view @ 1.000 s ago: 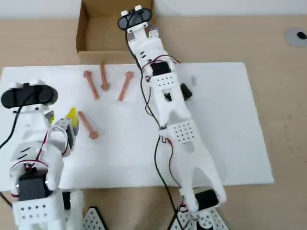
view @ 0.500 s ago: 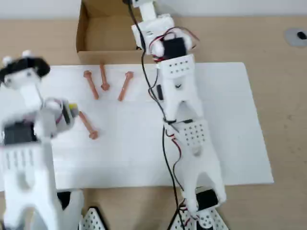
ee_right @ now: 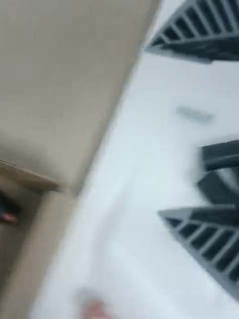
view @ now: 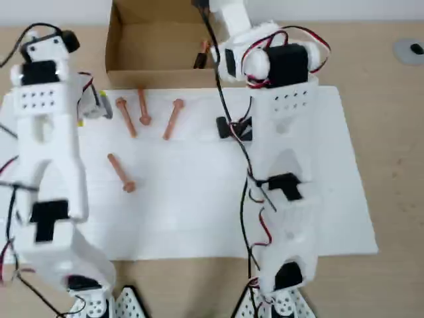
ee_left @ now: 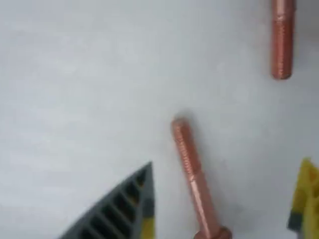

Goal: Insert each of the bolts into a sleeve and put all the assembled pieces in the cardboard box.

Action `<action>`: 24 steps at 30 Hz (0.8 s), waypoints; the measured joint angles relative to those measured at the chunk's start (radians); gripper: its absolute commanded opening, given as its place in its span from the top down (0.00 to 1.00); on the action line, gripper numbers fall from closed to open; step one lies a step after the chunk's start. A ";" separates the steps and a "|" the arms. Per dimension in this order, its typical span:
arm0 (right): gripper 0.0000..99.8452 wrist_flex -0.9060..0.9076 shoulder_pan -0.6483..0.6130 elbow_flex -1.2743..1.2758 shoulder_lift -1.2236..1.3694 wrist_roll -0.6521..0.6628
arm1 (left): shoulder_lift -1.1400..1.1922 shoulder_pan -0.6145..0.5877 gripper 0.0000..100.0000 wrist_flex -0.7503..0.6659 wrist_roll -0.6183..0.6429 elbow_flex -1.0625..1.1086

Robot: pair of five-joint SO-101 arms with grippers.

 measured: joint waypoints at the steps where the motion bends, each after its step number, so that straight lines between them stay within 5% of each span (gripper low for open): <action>1: 0.76 0.000 -0.002 0.080 -0.048 0.000 | 0.043 0.009 0.79 0.005 0.000 -0.040; 14: 0.76 -0.193 -0.040 1.079 -0.618 0.008 | 0.413 0.051 0.79 0.012 0.072 -0.457; 24: 0.76 -0.373 0.044 1.499 -0.835 0.040 | 0.644 0.081 0.79 0.012 0.095 -0.649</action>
